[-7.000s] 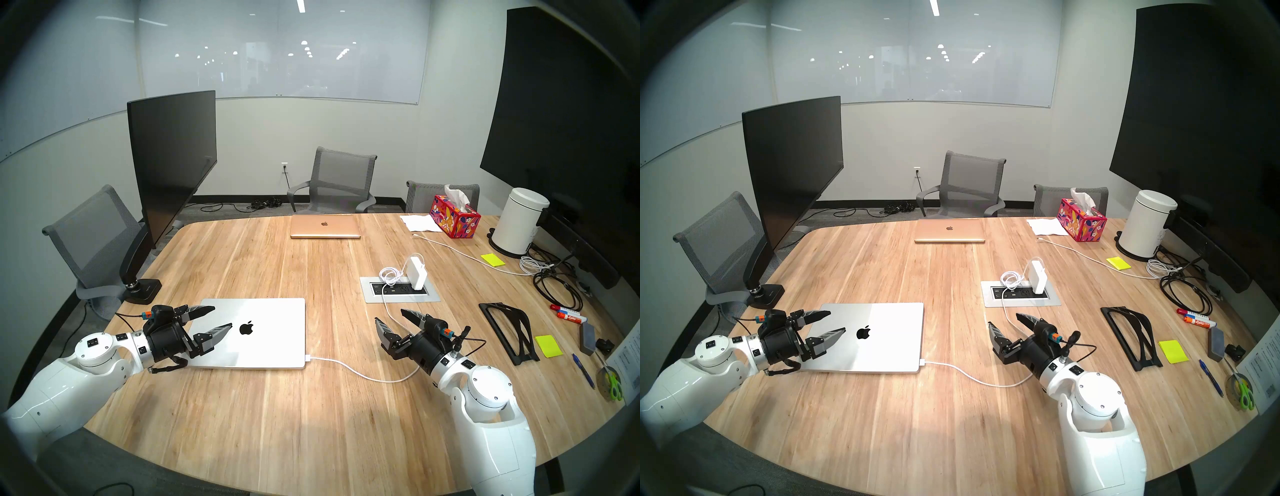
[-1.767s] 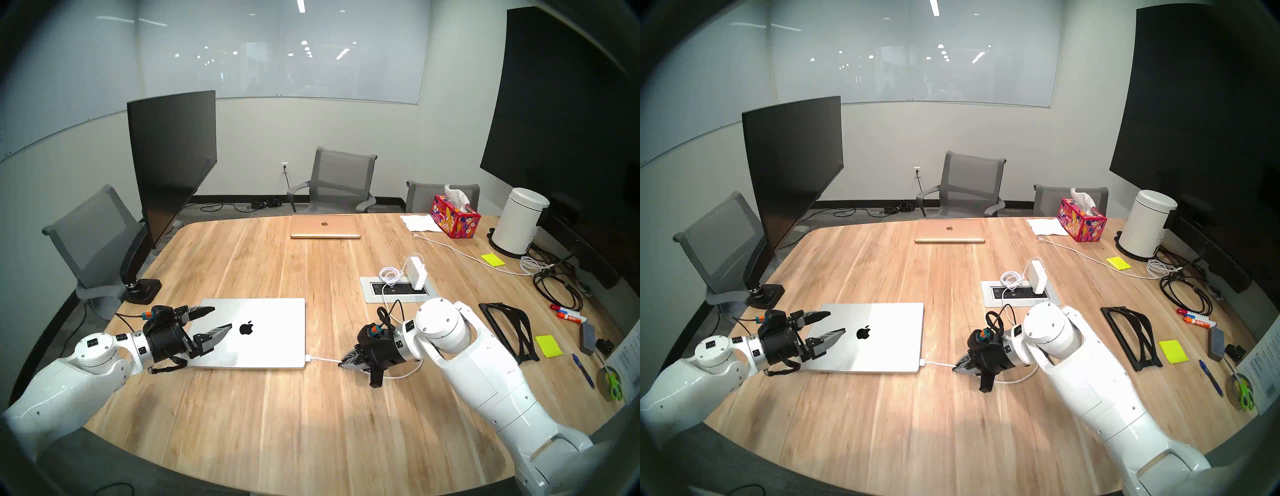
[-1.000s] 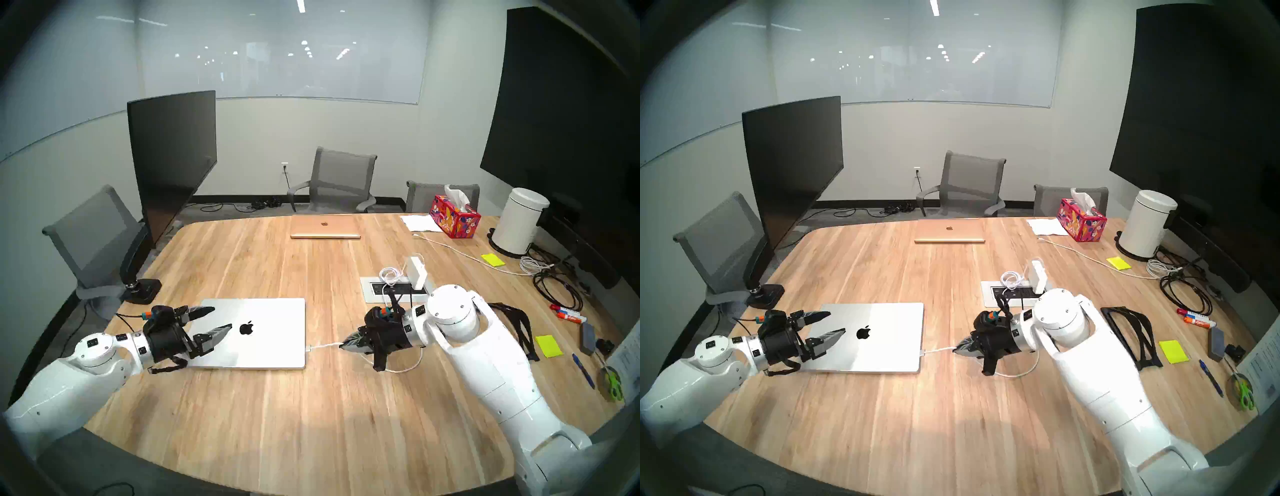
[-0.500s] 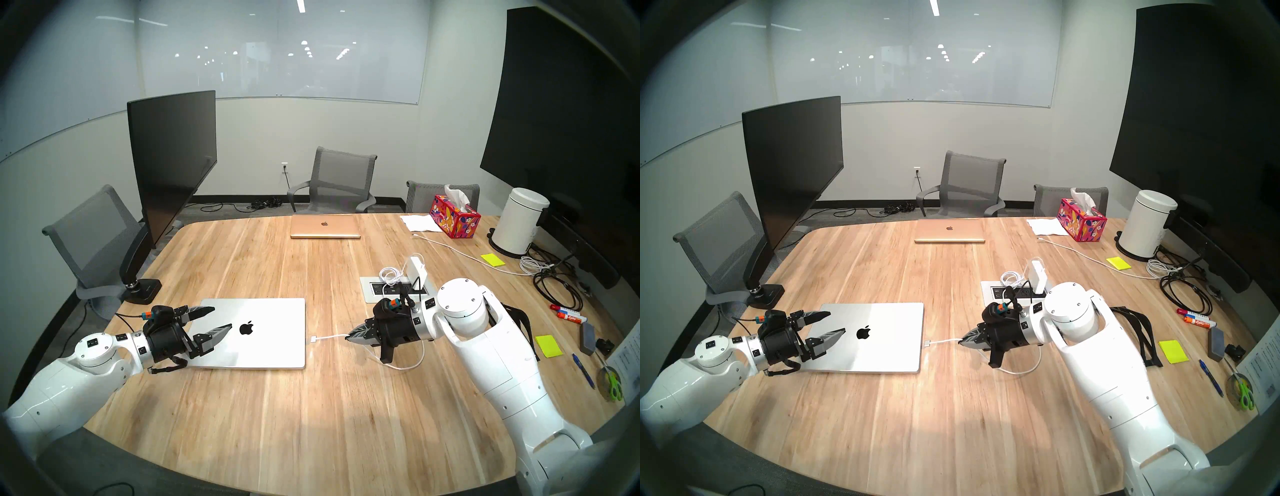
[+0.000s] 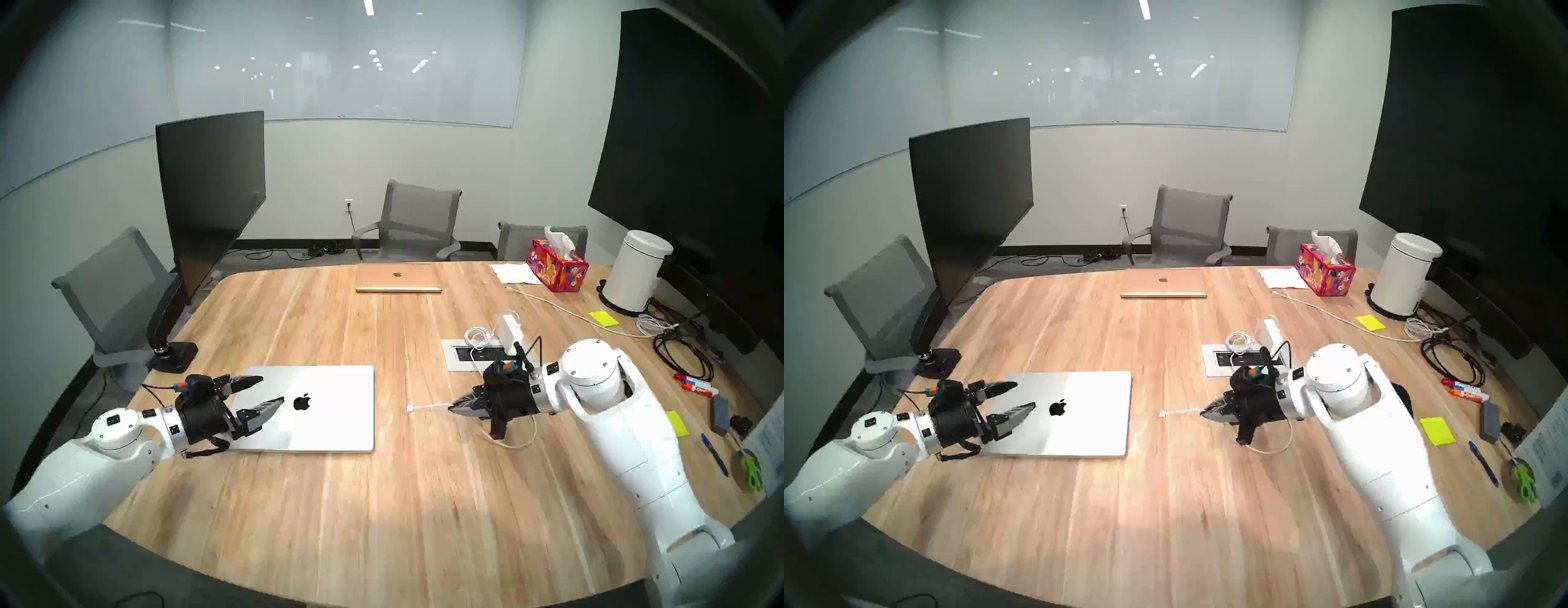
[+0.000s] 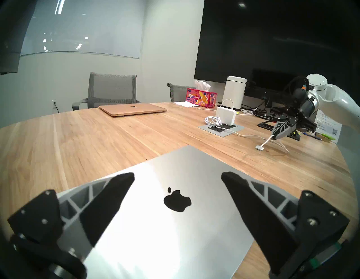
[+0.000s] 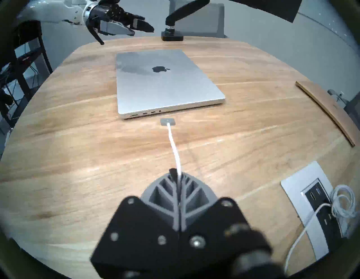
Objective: Unplug the charging cable from the port of the MacBook and lay it on the desk
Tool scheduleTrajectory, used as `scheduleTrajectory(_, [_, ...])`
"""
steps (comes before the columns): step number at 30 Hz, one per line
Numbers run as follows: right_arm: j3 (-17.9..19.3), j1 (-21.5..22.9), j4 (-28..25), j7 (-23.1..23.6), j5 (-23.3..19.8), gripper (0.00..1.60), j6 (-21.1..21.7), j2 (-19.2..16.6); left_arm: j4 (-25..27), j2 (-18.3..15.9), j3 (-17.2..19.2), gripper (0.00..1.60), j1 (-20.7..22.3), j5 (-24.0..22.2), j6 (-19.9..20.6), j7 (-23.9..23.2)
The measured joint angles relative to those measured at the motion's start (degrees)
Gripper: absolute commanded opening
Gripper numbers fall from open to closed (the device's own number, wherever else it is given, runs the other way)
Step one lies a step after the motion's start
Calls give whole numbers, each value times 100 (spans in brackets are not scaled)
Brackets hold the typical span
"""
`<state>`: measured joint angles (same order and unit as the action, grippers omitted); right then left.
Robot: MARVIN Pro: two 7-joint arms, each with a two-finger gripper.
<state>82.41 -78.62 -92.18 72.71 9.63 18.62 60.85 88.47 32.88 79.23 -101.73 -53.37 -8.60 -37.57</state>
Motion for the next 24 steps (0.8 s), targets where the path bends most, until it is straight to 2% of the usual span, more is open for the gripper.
scheduleTrajectory(13, [506, -349, 64, -532, 29, 0, 201, -40, 0, -1, -1, 160, 0, 0, 0, 0])
scheduleTrajectory(19, [632, -448, 125, -1012, 130, 0, 397, 111, 0, -1, -1, 160, 0, -1, 0, 0])
scheduleTrajectory(24, [638, -445, 265, -1234, 211, 0, 491, 235, 0, -1, -2, 160, 0, -1, 0, 1])
